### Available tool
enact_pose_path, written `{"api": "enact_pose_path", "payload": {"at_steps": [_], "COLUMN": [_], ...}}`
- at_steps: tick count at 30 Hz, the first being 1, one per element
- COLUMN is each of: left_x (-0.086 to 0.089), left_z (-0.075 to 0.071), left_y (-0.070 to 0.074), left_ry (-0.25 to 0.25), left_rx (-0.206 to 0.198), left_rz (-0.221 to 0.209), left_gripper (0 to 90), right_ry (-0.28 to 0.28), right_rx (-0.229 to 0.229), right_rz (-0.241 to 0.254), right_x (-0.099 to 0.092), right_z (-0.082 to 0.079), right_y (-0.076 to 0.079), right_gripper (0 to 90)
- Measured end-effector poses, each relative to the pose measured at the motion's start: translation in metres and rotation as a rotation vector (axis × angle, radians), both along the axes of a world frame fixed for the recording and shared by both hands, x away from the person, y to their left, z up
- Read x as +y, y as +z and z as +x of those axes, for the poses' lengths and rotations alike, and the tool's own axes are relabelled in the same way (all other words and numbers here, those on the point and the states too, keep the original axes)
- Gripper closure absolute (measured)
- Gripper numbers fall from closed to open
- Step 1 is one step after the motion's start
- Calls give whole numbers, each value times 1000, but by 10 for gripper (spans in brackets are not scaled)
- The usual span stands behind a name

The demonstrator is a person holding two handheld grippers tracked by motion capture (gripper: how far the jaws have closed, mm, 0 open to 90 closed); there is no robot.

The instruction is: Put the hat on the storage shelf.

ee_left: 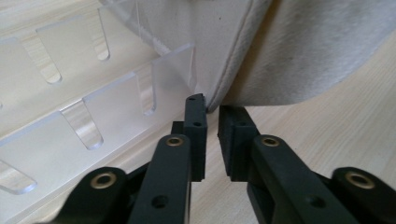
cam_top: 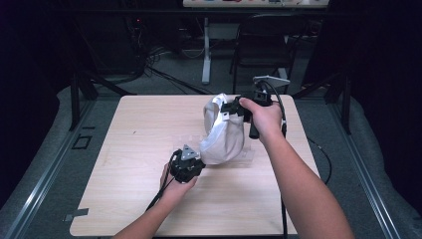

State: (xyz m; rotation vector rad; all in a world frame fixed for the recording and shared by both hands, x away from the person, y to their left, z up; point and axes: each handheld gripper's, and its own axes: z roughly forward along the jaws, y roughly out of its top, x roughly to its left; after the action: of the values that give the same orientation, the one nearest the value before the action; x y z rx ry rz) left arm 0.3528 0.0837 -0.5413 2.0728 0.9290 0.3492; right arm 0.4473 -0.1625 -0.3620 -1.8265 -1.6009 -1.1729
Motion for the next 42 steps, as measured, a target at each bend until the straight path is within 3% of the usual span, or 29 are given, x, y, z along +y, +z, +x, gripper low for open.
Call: {"api": "enact_pose_path", "payload": {"at_steps": [5, 13, 20, 31, 36, 42], "left_x": [1, 8, 19, 58, 75, 92], "left_z": [-5, -13, -21, -33, -37, -39], "left_y": [4, 11, 14, 15, 11, 8], "left_ry": [-6, -7, -1, 27, 44, 63], "left_rx": [-29, -42, -49, -47, -48, -26], "left_rz": [-14, -32, -46, -62, -41, -53], "left_gripper": [748, 640, 621, 613, 601, 580], "right_ry": [0, 10, 30, 55, 66, 67], "right_rx": [3, -16, -34, -78, -97, -123], "right_rz": [-10, -38, -73, -119, -135, -171], "right_x": [-1, 0, -1, -7, -11, -19], "right_z": [-1, -3, -6, -19, -26, -35], "right_y": [1, 4, 8, 18, 22, 25], "right_gripper": [808, 747, 675, 630, 612, 591]}}
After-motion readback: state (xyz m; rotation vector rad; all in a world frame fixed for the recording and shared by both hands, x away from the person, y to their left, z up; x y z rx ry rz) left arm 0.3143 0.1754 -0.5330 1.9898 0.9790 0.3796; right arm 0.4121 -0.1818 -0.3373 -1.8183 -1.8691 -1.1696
